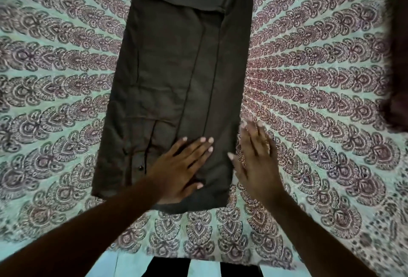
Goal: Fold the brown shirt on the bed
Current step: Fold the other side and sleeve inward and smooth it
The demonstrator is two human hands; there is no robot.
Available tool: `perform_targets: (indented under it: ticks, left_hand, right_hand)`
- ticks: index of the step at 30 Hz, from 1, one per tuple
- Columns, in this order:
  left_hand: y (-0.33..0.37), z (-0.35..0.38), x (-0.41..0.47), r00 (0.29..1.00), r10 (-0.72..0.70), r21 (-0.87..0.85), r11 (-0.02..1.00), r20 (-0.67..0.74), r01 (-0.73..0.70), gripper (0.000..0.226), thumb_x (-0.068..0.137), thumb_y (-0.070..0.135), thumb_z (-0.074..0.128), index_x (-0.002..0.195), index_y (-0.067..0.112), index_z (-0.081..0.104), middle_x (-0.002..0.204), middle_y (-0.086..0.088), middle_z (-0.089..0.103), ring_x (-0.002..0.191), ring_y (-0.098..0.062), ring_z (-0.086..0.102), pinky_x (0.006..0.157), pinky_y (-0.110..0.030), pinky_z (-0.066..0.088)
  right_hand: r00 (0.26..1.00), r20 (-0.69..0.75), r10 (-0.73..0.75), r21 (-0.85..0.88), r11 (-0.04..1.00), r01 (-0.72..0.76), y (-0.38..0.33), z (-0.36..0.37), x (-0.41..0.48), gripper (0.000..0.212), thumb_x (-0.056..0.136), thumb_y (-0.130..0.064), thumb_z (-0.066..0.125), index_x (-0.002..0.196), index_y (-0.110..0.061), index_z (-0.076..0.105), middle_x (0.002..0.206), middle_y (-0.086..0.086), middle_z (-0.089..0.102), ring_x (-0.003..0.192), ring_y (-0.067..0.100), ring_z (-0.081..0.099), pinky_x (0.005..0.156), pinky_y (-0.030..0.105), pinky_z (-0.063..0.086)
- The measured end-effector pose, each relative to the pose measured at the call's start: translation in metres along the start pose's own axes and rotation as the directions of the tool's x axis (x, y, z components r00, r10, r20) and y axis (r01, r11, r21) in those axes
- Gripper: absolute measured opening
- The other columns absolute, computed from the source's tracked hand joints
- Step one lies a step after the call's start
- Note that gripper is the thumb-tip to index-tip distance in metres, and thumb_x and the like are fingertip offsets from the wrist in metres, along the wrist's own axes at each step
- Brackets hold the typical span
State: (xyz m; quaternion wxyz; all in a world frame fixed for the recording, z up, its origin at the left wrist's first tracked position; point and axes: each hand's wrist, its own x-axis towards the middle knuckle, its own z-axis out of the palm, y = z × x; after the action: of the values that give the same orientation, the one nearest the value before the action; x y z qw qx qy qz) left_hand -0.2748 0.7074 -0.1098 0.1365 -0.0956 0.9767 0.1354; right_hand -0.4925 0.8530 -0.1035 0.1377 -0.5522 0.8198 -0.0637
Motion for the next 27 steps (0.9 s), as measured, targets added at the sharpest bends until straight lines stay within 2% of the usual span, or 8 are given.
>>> perform_targets:
  ticks: [3,7,12,15,18,20,24,27]
  left_hand:
    - [0.012,0.004,-0.021,1.0,0.017,0.007,1.0,0.024,-0.018,0.08,0.101,0.055,0.039,0.162,0.007,0.021,0.173,-0.011,0.008,0.16,-0.027,0.011,0.126,-0.053,0.015]
    - [0.013,-0.009,-0.01,0.988,-0.093,-0.01,0.996,-0.12,0.092,0.061,0.097,0.033,0.047,0.152,0.007,0.044,0.169,-0.01,0.028,0.156,-0.027,0.026,0.123,-0.052,0.024]
    - [-0.007,-0.03,0.035,0.986,-0.129,0.017,0.991,-0.104,0.132,0.085,0.093,0.052,0.048,0.164,0.019,0.015,0.174,-0.004,0.001,0.16,-0.026,0.009,0.123,-0.053,0.02]
    - [-0.026,-0.03,0.048,0.991,-0.136,0.072,0.988,0.008,0.135,0.109,0.083,0.074,0.054,0.165,0.023,0.003,0.173,-0.003,-0.01,0.16,-0.026,-0.001,0.123,-0.061,0.012]
    - [-0.035,-0.031,0.052,0.981,-0.145,0.1,0.986,0.13,0.133,0.134,0.067,0.089,0.057,0.163,0.026,-0.012,0.171,-0.002,-0.023,0.159,-0.027,-0.012,0.122,-0.066,0.003]
    - [-0.034,-0.03,0.053,0.981,-0.133,0.101,0.988,0.138,0.12,0.144,0.06,0.092,0.061,0.162,0.025,-0.016,0.17,-0.003,-0.026,0.159,-0.028,-0.015,0.121,-0.067,0.001]
    - [-0.033,-0.031,0.052,0.983,-0.126,0.089,0.989,0.137,0.114,0.145,0.059,0.09,0.062,0.162,0.025,-0.017,0.169,-0.003,-0.028,0.159,-0.028,-0.016,0.122,-0.066,0.003]
    - [-0.035,-0.038,0.052,0.987,-0.097,0.017,0.995,0.128,0.096,0.133,0.065,0.086,0.059,0.164,0.026,-0.007,0.172,-0.001,-0.02,0.16,-0.025,-0.009,0.123,-0.061,0.007]
  right_hand:
    - [0.994,0.112,0.017,-0.069,0.998,-0.009,-0.003,0.008,0.029,0.077,0.105,-0.06,0.034,0.167,-0.019,0.013,0.175,0.006,0.001,0.161,0.033,0.005,0.127,0.058,0.017]
    - [0.98,0.178,-0.086,-0.135,0.985,0.11,-0.021,0.025,-0.003,0.076,0.105,-0.061,0.031,0.167,-0.022,0.01,0.175,0.006,-0.005,0.161,0.035,-0.001,0.125,0.063,0.016]
    - [0.946,0.191,-0.262,-0.058,0.959,0.277,-0.034,0.032,-0.068,0.059,0.11,-0.041,0.032,0.164,-0.017,0.028,0.174,0.003,0.014,0.161,0.024,0.012,0.122,0.055,0.029]
    - [0.969,0.099,-0.228,-0.005,0.973,0.229,-0.03,0.022,-0.061,0.057,0.109,-0.036,0.038,0.16,-0.011,0.037,0.172,0.006,0.022,0.16,0.025,0.017,0.124,0.054,0.029]
    - [0.993,0.098,-0.067,-0.022,0.997,0.07,-0.019,0.013,-0.026,0.07,0.107,-0.049,0.042,0.164,-0.011,0.026,0.174,0.007,0.015,0.161,0.027,0.013,0.13,0.049,0.015]
    - [0.982,0.157,-0.103,-0.033,0.993,0.11,-0.01,0.014,-0.008,0.081,0.103,-0.063,0.04,0.164,-0.012,0.025,0.174,0.007,0.013,0.161,0.027,0.011,0.129,0.053,0.017]
    - [0.929,0.221,-0.296,-0.035,0.95,0.311,0.003,0.018,-0.007,0.083,0.098,-0.07,0.042,0.16,-0.014,0.037,0.172,0.01,0.022,0.159,0.03,0.021,0.121,0.06,0.033]
    - [0.934,0.179,-0.31,0.025,0.95,0.31,0.005,0.012,-0.007,0.081,0.096,-0.068,0.048,0.155,-0.012,0.045,0.169,0.01,0.03,0.157,0.03,0.026,0.121,0.058,0.035]
